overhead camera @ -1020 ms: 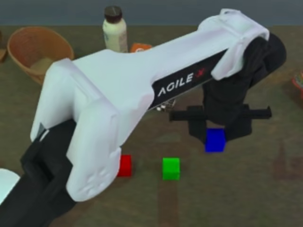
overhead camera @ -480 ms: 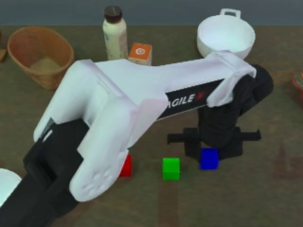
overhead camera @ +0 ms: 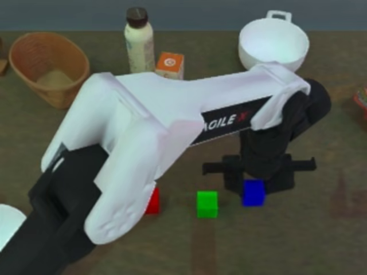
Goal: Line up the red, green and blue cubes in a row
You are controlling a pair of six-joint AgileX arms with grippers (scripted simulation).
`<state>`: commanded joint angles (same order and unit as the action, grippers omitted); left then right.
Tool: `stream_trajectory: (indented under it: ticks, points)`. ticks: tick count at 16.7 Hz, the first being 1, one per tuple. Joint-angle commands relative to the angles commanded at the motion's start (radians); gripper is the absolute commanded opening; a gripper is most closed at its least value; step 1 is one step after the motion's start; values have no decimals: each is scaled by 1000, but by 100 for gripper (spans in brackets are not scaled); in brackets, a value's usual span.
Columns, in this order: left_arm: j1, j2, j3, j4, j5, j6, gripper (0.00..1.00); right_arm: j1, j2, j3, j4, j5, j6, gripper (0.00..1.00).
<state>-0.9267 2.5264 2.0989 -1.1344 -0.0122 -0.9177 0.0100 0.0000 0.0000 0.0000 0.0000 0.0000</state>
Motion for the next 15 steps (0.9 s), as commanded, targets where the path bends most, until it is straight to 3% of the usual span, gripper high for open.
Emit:
stream_trajectory:
  ticks: [8,15]
  points:
    - [0,0,0,0,0,0,98,0,0,0,0,0,0,100]
    - [0,0,0,0,0,0,100,0,0,0,0,0,0,100]
